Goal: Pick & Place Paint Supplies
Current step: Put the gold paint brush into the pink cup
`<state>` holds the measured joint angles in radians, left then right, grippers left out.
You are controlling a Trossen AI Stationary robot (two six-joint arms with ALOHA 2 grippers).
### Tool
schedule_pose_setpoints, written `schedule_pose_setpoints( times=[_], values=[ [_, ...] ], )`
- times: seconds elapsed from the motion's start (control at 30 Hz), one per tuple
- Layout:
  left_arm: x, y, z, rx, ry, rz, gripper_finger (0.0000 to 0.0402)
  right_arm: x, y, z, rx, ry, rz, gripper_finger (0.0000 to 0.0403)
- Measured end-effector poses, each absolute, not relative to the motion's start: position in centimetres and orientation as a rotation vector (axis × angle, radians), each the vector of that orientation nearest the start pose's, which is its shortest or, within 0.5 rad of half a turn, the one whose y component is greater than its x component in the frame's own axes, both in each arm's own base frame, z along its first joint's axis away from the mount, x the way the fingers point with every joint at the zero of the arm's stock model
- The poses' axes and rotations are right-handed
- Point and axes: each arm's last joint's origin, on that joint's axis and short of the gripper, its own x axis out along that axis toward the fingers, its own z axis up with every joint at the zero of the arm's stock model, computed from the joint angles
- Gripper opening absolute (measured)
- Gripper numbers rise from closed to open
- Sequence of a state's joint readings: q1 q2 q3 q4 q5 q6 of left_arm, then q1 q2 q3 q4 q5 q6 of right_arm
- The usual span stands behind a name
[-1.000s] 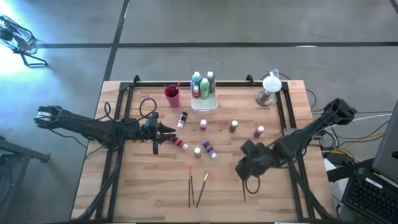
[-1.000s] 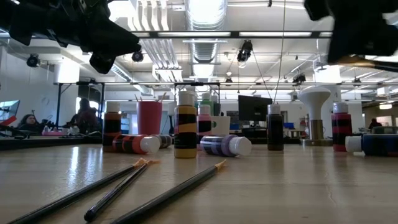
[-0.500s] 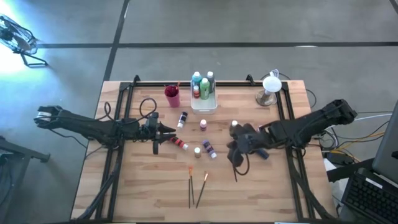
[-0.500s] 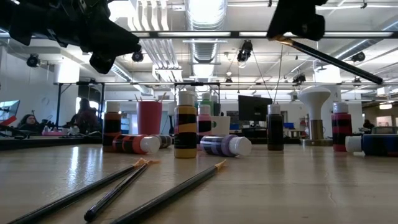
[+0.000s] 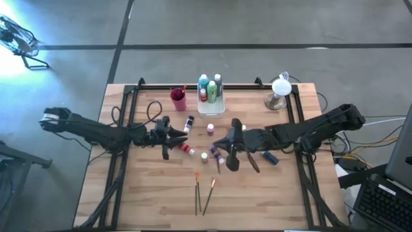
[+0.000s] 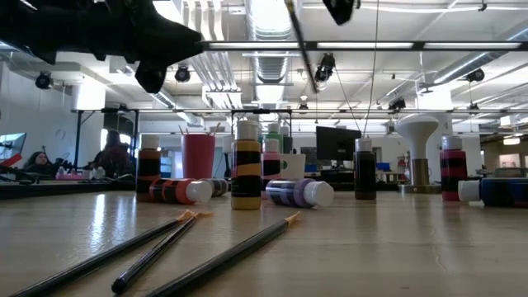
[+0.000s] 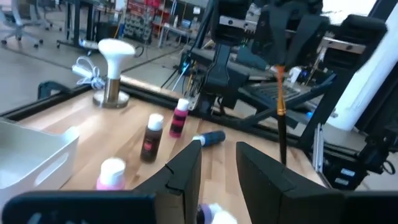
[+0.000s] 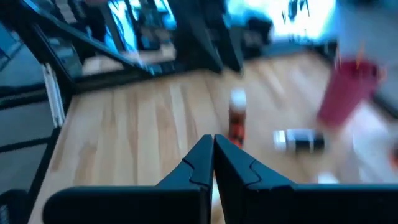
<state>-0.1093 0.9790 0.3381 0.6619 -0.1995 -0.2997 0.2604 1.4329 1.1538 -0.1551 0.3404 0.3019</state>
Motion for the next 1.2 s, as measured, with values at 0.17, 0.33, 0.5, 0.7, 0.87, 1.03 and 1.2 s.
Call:
schedule_pose_setpoints(
  times=[0.17,0.33,0.5,0.7,0.87,1.03,1.2],
  values=[
    [21.7,-1.9,22.7,-0.299,-0.033,0.04,0.0106,32.8,7.2,31.5,0.078,0.312,-0.123,0.0008],
    [23.8,-2.3,24.4,-0.246,-0.049,-0.018,0.0113,34.1,7.4,30.6,0.046,0.319,-0.124,0.0008],
    [25.8,-2.6,25.2,-0.206,-0.015,-0.046,0.0156,35.0,7.6,30.1,0.0,0.342,-0.117,0.0008],
    [26.9,-2.8,25.1,-0.204,0.068,-0.045,0.02,34.9,7.6,30.7,-0.023,0.321,-0.111,0.0008],
    [27.1,-2.9,25.5,-0.208,0.056,-0.074,0.0206,34.8,7.6,30.9,-0.027,0.311,-0.109,0.0008],
    [27.2,-3.1,25.9,-0.21,0.051,-0.139,0.0206,34.8,7.6,30.9,-0.028,0.31,-0.109,0.0008],
    [27.2,-3.2,26.1,-0.211,0.048,-0.196,0.0206,34.9,7.6,31.0,-0.039,0.3,-0.106,0.0008]
  ],
)
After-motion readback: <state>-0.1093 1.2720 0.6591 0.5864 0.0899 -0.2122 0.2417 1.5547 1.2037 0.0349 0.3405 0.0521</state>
